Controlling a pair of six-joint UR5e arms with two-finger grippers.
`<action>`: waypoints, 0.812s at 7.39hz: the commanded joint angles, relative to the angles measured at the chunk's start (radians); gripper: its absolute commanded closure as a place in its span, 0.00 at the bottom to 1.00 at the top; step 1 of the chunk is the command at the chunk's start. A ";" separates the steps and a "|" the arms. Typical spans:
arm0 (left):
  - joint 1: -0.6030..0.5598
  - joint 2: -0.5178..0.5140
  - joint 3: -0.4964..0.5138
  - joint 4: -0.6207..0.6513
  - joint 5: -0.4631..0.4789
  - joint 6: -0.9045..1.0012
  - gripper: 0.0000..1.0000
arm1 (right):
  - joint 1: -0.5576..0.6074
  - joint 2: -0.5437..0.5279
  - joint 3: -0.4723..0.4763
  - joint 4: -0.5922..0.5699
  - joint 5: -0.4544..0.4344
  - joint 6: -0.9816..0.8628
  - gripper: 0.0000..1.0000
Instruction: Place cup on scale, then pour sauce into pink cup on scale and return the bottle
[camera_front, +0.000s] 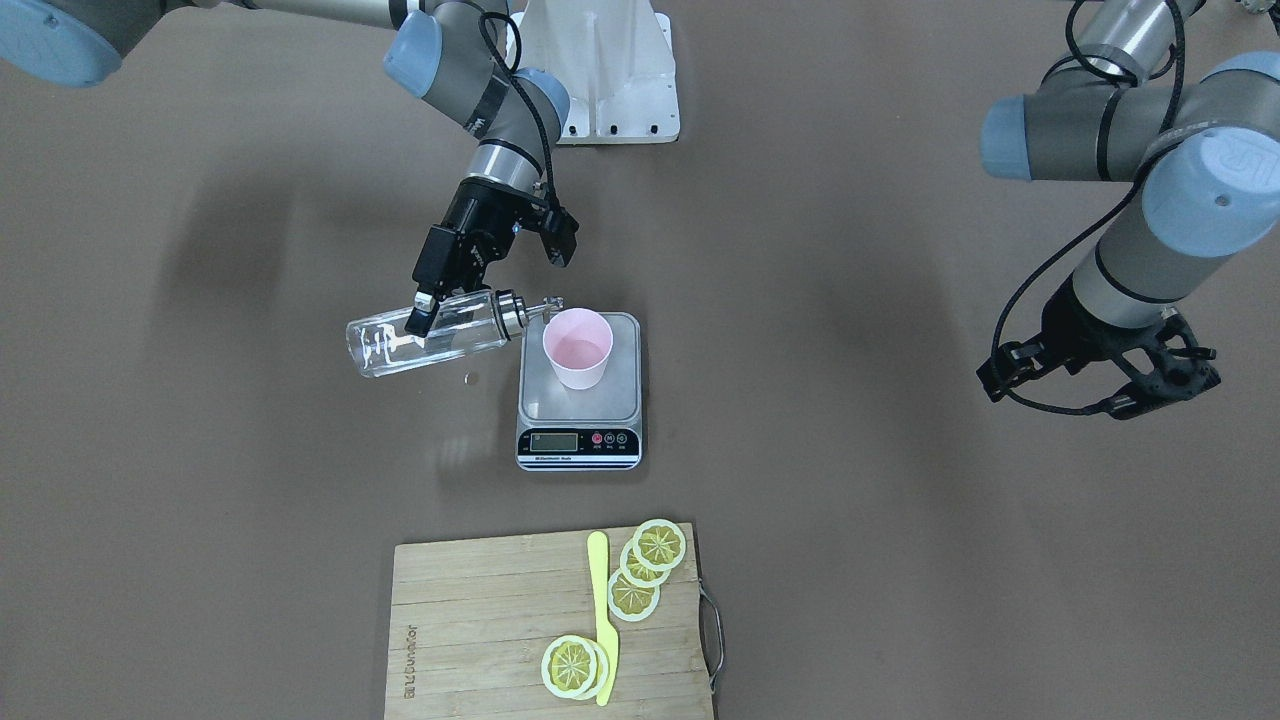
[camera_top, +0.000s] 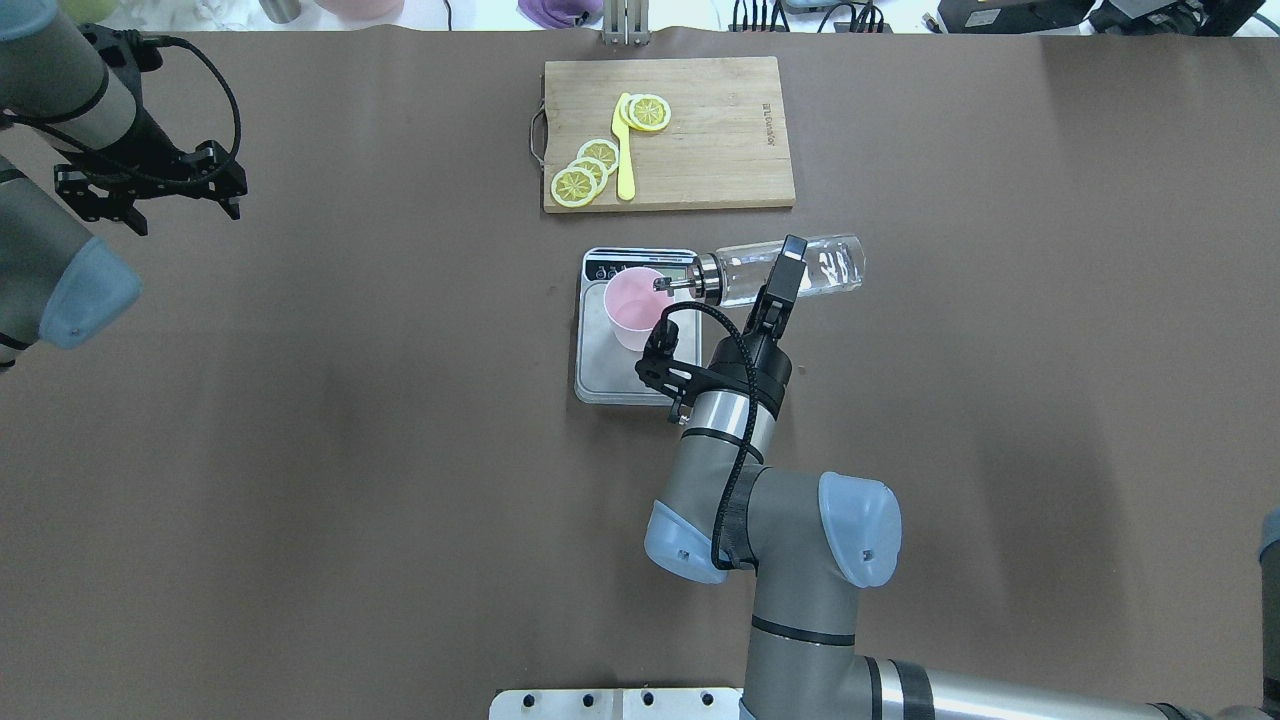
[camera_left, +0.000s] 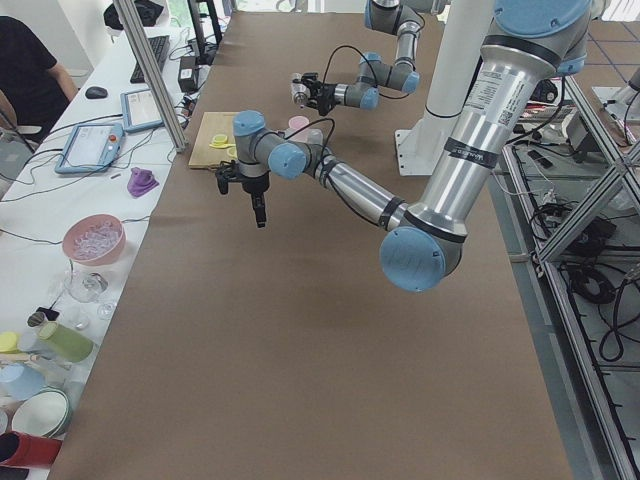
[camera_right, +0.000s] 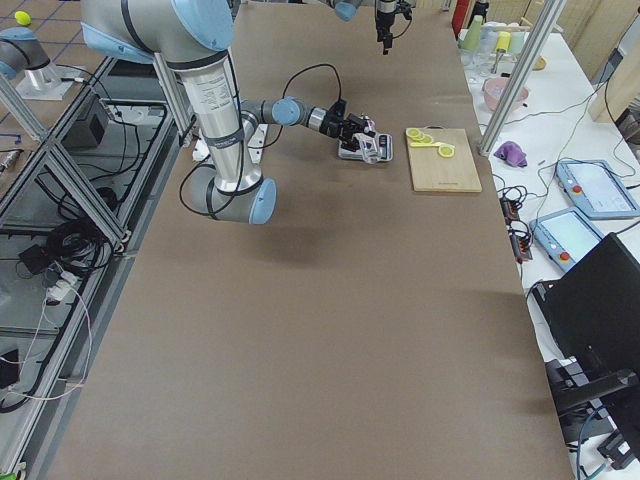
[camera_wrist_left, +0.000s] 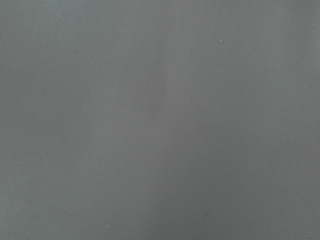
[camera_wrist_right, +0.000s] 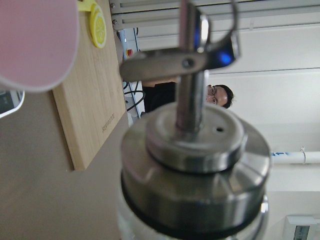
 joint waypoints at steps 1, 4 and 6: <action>0.000 0.000 0.000 0.000 0.000 0.001 0.02 | 0.007 0.000 -0.022 0.000 -0.024 0.000 1.00; 0.000 0.000 0.000 0.000 -0.002 0.000 0.02 | 0.023 -0.001 -0.048 0.000 -0.074 0.000 1.00; 0.000 0.000 0.002 0.000 0.000 0.000 0.02 | 0.029 -0.004 -0.054 -0.002 -0.122 0.000 1.00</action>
